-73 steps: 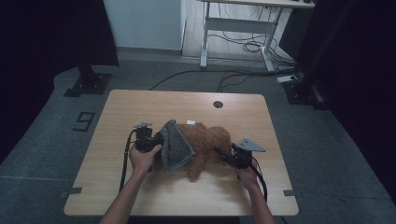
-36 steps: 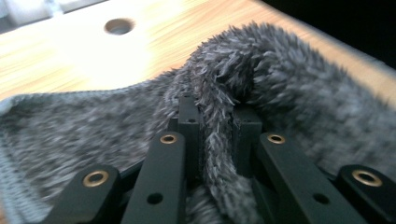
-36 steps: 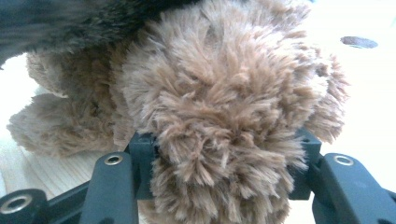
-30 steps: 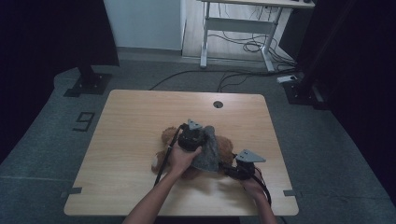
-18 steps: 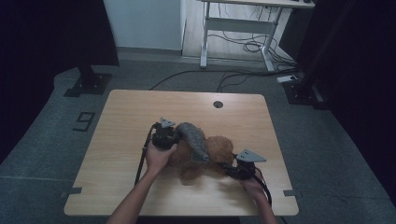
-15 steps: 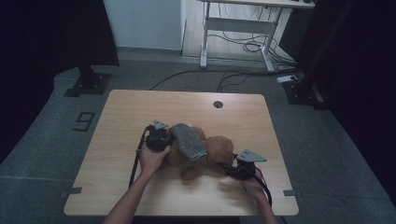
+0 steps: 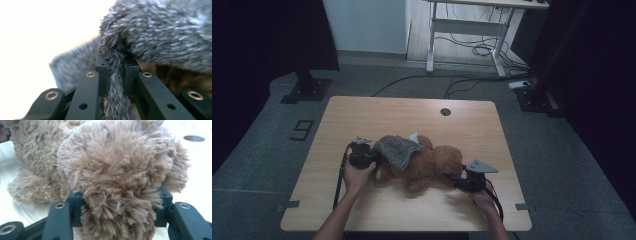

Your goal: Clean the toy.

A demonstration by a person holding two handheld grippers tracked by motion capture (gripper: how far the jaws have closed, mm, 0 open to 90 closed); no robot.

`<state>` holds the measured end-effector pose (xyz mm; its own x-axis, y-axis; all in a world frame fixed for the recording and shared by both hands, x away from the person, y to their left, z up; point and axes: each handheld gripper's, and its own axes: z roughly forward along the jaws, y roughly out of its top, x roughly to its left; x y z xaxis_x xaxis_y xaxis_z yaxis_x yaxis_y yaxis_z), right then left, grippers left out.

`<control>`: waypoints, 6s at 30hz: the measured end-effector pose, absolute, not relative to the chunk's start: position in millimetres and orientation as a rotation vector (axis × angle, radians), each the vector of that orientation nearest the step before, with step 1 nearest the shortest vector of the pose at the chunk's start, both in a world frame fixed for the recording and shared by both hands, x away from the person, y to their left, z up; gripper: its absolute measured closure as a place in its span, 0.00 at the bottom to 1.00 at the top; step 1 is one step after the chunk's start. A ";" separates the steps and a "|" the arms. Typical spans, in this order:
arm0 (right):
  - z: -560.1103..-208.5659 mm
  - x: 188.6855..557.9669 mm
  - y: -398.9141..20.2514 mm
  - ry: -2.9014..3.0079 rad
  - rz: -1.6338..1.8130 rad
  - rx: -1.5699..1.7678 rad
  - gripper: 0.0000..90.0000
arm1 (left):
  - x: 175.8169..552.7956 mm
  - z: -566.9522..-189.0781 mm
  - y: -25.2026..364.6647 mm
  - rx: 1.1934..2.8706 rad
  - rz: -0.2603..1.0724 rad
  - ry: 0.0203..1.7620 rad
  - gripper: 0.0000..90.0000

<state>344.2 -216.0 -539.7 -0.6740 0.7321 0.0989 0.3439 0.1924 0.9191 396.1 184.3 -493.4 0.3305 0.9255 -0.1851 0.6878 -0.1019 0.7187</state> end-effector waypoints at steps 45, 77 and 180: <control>-539.6 341.8 -214.3 2.124 1.442 1.001 0.47 | 380.2 -458.1 2.8 2.108 0.484 0.948 0.87; -541.8 342.6 -215.8 2.111 1.470 1.032 0.47 | 372.0 -515.9 131.5 2.038 0.581 1.246 0.88; -509.0 386.4 -170.3 2.007 1.538 0.884 0.51 | 390.2 -499.1 161.4 1.700 0.131 1.324 0.89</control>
